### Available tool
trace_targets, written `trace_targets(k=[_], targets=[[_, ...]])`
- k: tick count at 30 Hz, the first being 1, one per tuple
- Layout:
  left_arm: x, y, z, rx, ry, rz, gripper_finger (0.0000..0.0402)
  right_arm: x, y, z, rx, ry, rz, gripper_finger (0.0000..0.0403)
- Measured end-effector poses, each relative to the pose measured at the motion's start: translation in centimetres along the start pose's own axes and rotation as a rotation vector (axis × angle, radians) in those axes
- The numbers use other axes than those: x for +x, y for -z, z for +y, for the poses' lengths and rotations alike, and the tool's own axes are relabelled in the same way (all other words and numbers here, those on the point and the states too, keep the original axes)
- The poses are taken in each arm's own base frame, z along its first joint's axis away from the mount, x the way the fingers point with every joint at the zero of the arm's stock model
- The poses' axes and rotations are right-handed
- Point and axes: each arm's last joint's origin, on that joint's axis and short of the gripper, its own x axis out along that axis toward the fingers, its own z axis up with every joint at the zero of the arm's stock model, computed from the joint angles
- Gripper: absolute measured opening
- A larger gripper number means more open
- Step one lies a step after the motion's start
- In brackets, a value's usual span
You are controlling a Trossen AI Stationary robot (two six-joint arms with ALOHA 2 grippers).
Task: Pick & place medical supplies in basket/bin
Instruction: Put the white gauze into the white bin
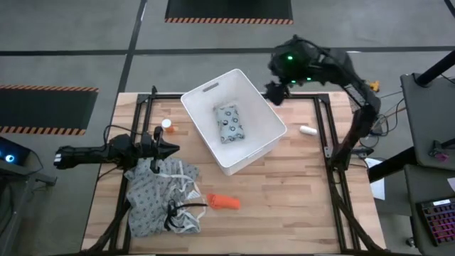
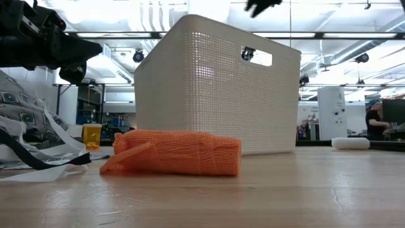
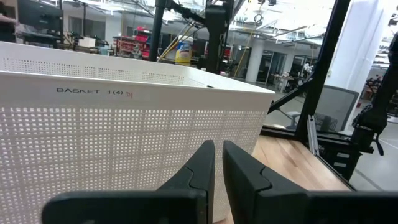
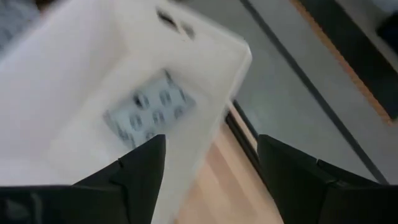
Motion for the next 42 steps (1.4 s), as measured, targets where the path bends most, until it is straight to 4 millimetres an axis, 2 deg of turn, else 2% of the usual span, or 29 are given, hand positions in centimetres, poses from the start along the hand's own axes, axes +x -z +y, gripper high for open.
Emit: trace_targets(k=[6, 8, 12, 20, 29, 37, 42], targets=[[0.0, 0.0, 0.0, 0.0, 0.0, 0.0, 0.0014, -1.0, 1.9, -1.4, -0.034, 0.033, 0.07, 0.0247], [0.0, 0.0, 0.0, 0.0, 0.0, 0.0, 0.0014, -0.8, 2.5, -1.5, -0.072, 0.042, 0.096, 0.0253], [0.0, 0.0, 0.0, 0.0, 0.0, 0.0, 0.0014, 0.3, 4.2, -2.2, -0.04, 0.078, 0.184, 0.0265], [0.0, 0.0, 0.0, 0.0, 0.0, 0.0, 0.0014, 4.7, 9.8, -3.7, 0.04, 0.11, 0.465, 0.0271], [0.0, 0.0, 0.0, 0.0, 0.0, 0.0, 0.0014, 8.3, 15.7, -3.8, 0.04, 0.033, 0.625, 0.0256], [0.0, 0.0, 0.0, 0.0, 0.0, 0.0, 0.0014, 13.3, 20.2, -3.8, 0.075, -0.018, 0.796, 0.026], [0.0, 0.0, 0.0, 0.0, 0.0, 0.0, 0.0014, 15.7, 22.7, -4.1, 0.075, -0.03, 0.9, 0.0272]])
